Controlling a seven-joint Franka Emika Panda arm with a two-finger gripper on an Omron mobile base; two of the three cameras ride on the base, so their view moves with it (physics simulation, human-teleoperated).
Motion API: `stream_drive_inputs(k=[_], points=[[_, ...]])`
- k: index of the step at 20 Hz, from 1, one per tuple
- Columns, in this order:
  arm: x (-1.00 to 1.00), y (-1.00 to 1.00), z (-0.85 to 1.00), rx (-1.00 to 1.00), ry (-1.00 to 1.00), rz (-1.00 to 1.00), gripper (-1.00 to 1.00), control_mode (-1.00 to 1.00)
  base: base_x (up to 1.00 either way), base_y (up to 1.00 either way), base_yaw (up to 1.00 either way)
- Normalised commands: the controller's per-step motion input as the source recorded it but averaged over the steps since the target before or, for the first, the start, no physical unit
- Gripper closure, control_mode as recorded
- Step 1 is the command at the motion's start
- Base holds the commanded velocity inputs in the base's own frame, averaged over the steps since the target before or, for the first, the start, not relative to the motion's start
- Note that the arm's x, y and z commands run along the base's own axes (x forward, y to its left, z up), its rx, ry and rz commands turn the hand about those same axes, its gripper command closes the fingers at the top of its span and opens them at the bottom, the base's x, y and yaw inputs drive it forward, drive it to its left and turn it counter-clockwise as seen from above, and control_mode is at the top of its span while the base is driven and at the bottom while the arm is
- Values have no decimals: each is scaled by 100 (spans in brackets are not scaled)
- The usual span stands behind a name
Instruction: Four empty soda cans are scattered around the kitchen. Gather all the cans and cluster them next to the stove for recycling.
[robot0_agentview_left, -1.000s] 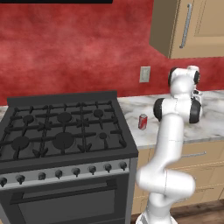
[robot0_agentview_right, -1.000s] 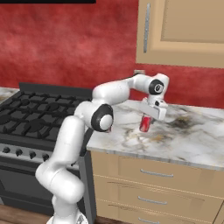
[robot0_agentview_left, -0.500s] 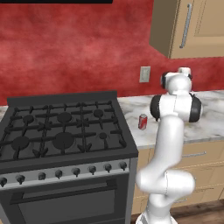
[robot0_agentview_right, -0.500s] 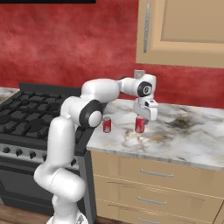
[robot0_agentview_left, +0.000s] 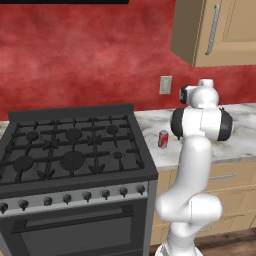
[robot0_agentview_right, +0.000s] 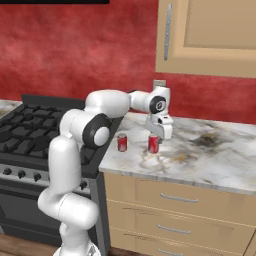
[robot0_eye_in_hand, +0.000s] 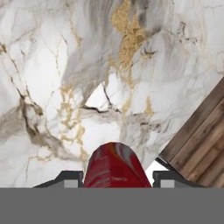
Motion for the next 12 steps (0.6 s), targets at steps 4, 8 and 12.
stream_drive_inputs(k=[4, 8, 12], points=[[7, 3, 0, 0, 0, 0, 100, -100, 0, 0, 0], [16, 2, 2, 0, 0, 0, 100, -100, 0, 0, 0], [8, 7, 2, 0, 0, 0, 100, -100, 0, 0, 0]])
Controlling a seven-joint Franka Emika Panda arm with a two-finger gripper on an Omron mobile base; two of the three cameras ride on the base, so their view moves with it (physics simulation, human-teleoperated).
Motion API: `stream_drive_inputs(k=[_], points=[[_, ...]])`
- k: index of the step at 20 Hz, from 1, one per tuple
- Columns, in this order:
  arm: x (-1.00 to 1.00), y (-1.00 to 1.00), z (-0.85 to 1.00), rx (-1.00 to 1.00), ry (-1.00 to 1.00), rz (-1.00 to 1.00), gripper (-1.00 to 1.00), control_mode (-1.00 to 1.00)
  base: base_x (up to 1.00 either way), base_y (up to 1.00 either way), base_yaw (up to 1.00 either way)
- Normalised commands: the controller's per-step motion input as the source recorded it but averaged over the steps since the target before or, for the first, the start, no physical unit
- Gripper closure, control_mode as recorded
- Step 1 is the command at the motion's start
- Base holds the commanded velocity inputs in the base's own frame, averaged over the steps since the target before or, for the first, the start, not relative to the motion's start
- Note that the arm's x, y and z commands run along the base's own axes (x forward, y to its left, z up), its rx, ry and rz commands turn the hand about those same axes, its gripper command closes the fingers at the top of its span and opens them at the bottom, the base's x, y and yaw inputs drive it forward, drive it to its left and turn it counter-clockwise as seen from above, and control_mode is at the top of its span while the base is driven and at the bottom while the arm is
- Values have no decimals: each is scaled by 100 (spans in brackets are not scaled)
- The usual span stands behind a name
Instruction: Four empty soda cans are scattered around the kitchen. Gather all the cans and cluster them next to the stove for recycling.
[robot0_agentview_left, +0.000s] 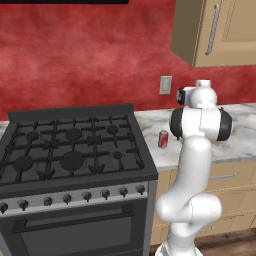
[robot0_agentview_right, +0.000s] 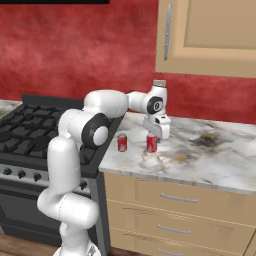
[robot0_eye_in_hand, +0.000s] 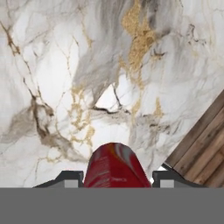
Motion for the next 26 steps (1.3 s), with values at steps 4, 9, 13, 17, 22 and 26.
stream_drive_inputs(k=[4, 9, 13, 17, 22, 26], points=[[4, 9, 0, 0, 0, 0, 100, -100, 0, 0, 0], [6, 8, 0, 0, -1, 0, 100, -100, 0, 0, 0], [11, 4, 0, 2, -1, 0, 100, -100, 0, 0, 0], [13, 14, 0, 2, -3, 0, 100, -100, 0, 0, 0], [15, 13, -1, 5, -4, 0, 100, -100, 0, 0, 0], [12, 14, -7, 4, -4, 0, 100, -100, 0, 0, 0]])
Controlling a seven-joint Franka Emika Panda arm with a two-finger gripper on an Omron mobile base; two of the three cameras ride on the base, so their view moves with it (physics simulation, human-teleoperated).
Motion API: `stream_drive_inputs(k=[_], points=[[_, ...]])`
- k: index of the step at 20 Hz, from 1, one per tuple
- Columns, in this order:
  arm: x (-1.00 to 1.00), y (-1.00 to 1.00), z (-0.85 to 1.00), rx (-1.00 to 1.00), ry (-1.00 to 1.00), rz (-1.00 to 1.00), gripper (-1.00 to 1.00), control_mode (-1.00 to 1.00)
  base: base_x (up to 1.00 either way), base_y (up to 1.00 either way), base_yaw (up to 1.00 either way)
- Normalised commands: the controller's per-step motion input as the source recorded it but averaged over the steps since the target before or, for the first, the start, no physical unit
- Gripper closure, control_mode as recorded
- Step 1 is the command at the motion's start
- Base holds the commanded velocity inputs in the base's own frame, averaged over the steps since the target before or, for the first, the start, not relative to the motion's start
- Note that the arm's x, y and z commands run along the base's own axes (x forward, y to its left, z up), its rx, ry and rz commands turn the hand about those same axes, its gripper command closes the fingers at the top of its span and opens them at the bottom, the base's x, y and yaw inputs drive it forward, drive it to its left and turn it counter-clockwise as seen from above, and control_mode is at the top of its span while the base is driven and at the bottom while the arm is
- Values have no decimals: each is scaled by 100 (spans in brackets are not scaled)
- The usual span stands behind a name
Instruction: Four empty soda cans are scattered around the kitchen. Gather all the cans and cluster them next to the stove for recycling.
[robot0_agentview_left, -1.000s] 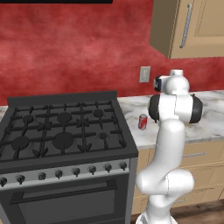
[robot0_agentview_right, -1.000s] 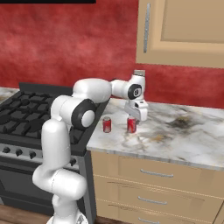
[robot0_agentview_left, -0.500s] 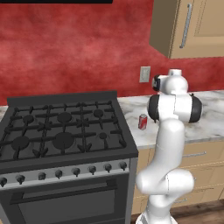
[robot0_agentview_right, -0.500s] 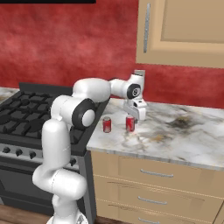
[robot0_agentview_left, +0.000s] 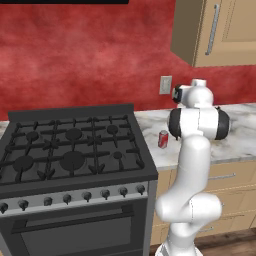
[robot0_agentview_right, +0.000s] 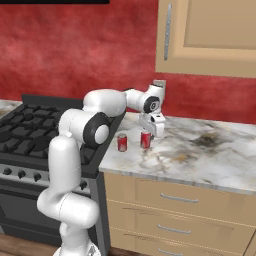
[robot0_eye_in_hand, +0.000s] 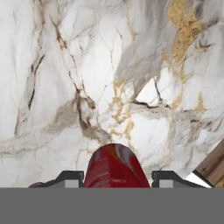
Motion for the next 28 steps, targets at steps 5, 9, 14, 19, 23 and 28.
stream_drive_inputs(k=[5, 9, 14, 19, 23, 28], points=[[8, 14, -14, 1, -3, 0, 100, -100, 0, 0, 0], [14, 12, -20, 0, 0, 0, 100, -100, 0, 0, 0], [18, 10, -17, 0, 0, 0, 100, -100, 0, 0, 0], [17, 11, -20, 0, 0, 0, 100, -100, 0, 0, 0], [19, 7, -23, 0, 0, 0, 100, -100, 0, 0, 0], [18, 3, -21, 0, 0, 0, 100, -100, 0, 0, 0]])
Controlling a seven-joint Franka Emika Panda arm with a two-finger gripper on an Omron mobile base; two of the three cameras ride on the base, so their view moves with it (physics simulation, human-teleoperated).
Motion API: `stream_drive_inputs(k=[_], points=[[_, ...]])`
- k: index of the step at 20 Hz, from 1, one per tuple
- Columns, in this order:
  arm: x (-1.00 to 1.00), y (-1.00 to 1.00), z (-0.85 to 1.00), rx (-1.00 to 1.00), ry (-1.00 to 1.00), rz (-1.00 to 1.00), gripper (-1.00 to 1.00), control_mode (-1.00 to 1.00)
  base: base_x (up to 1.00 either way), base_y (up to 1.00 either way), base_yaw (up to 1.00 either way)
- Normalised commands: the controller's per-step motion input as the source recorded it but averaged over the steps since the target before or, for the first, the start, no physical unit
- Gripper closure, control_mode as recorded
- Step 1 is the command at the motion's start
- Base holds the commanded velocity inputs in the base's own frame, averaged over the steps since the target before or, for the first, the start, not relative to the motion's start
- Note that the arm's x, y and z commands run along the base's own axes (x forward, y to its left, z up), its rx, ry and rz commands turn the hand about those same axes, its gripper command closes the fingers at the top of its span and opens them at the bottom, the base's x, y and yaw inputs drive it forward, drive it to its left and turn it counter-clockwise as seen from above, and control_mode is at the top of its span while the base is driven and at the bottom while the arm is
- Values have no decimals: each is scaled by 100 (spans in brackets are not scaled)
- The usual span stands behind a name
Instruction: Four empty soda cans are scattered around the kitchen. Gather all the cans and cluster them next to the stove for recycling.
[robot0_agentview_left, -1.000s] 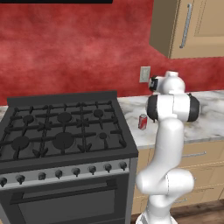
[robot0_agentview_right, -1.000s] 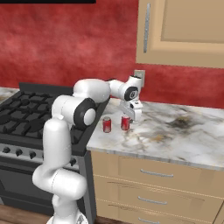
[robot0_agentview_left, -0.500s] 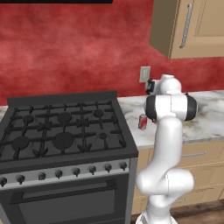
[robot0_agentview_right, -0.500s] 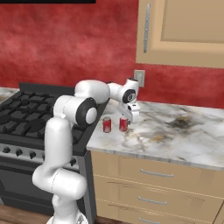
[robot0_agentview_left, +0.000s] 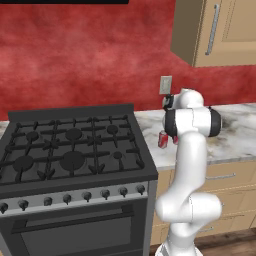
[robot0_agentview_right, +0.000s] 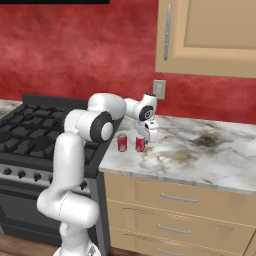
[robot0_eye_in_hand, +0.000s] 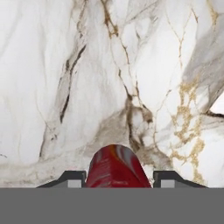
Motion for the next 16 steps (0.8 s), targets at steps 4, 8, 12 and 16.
stream_drive_inputs(k=[4, 8, 12, 16], points=[[15, 1, -18, 0, 0, 0, 100, -100, 0, 0, 0], [13, 1, -16, 0, 0, 0, 100, -100, 0, 0, 0], [12, 5, -14, 0, 0, 0, 100, -100, 0, 0, 0], [10, 7, -13, 0, 0, 0, 100, -100, 0, 0, 0]])
